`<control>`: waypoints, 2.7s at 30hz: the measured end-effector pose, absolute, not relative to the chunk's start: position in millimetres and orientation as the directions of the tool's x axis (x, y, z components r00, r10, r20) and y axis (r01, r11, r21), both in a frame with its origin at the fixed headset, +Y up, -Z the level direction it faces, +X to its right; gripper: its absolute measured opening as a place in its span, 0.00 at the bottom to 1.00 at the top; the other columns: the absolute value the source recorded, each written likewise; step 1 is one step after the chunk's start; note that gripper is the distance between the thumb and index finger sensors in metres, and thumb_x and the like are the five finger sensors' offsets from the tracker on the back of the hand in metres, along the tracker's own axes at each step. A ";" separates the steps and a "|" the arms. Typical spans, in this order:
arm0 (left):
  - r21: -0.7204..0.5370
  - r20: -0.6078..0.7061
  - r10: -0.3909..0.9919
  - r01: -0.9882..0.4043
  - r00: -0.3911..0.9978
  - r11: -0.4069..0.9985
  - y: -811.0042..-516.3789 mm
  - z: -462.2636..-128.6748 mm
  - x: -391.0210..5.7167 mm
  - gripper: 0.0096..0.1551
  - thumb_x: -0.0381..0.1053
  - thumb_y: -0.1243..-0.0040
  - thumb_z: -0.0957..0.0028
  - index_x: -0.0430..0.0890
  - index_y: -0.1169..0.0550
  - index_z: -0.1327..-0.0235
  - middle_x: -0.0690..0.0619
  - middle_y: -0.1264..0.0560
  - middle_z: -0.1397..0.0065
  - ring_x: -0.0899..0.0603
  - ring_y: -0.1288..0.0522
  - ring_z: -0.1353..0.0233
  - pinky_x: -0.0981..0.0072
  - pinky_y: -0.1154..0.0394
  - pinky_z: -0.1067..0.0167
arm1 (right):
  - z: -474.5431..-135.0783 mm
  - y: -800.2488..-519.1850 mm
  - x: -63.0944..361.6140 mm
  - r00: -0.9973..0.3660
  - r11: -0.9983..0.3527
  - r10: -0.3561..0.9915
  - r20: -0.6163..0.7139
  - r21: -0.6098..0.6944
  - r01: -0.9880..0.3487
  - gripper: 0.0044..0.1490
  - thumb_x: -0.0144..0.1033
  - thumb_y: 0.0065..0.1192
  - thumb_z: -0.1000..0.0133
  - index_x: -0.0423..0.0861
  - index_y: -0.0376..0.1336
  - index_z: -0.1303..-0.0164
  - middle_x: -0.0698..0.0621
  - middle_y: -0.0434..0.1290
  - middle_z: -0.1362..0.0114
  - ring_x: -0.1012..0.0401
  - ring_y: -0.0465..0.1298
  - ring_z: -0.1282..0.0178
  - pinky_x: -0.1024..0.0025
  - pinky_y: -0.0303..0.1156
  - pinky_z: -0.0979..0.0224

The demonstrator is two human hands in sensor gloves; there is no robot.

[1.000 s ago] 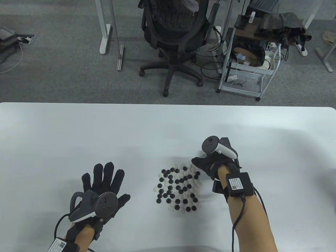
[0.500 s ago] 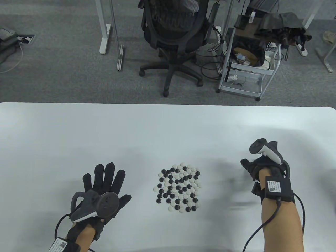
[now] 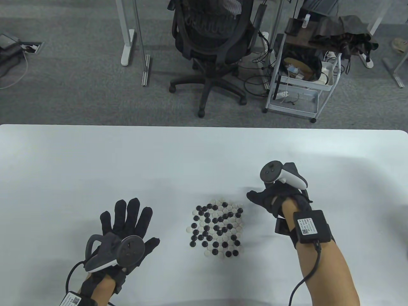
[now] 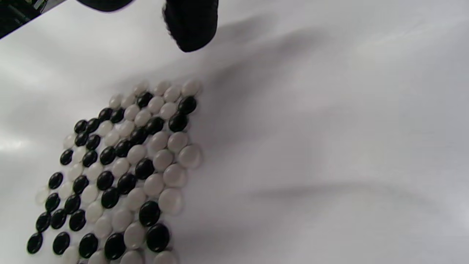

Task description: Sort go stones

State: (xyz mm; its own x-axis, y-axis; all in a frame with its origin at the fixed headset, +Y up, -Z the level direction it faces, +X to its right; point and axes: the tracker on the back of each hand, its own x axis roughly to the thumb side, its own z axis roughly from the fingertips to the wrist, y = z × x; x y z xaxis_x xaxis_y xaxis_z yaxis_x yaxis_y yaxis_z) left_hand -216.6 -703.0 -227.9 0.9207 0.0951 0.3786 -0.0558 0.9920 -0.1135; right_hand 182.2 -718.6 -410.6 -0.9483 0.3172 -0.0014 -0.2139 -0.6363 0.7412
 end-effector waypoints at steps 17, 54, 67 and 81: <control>-0.121 0.373 0.112 -0.071 0.921 0.990 -700.7 -226.7 -219.9 0.47 0.65 0.68 0.33 0.39 0.58 0.11 0.23 0.68 0.12 0.16 0.72 0.21 0.09 0.67 0.38 | -420.3 -750.3 200.9 -0.974 -0.632 0.209 -0.088 0.748 -0.204 0.41 0.57 0.34 0.39 0.51 0.52 0.16 0.35 0.24 0.17 0.33 0.18 0.28 0.19 0.23 0.37; -0.154 0.360 0.101 -0.048 0.928 0.987 -703.5 -229.5 -218.4 0.47 0.65 0.68 0.33 0.39 0.57 0.11 0.24 0.68 0.12 0.17 0.72 0.21 0.09 0.67 0.38 | -394.9 -722.1 223.1 -0.948 -0.627 0.319 0.012 0.752 -0.202 0.42 0.56 0.37 0.39 0.47 0.60 0.19 0.34 0.28 0.16 0.32 0.20 0.26 0.19 0.24 0.36; -0.146 0.363 0.102 -0.052 0.926 0.988 -702.2 -229.3 -218.9 0.47 0.65 0.68 0.33 0.39 0.57 0.11 0.24 0.69 0.12 0.17 0.72 0.21 0.09 0.67 0.38 | -366.0 -749.3 164.9 -0.914 -0.588 0.330 0.237 0.809 -0.003 0.40 0.57 0.37 0.39 0.51 0.58 0.19 0.35 0.27 0.16 0.32 0.21 0.26 0.19 0.25 0.36; -0.147 0.363 0.107 -0.056 0.926 0.987 -702.4 -229.0 -219.8 0.47 0.65 0.68 0.33 0.39 0.56 0.10 0.24 0.68 0.12 0.17 0.72 0.21 0.09 0.67 0.38 | -395.5 -744.4 286.0 -0.971 -0.641 0.212 -0.113 0.734 -0.226 0.40 0.57 0.36 0.40 0.50 0.61 0.21 0.35 0.29 0.16 0.32 0.22 0.26 0.18 0.25 0.36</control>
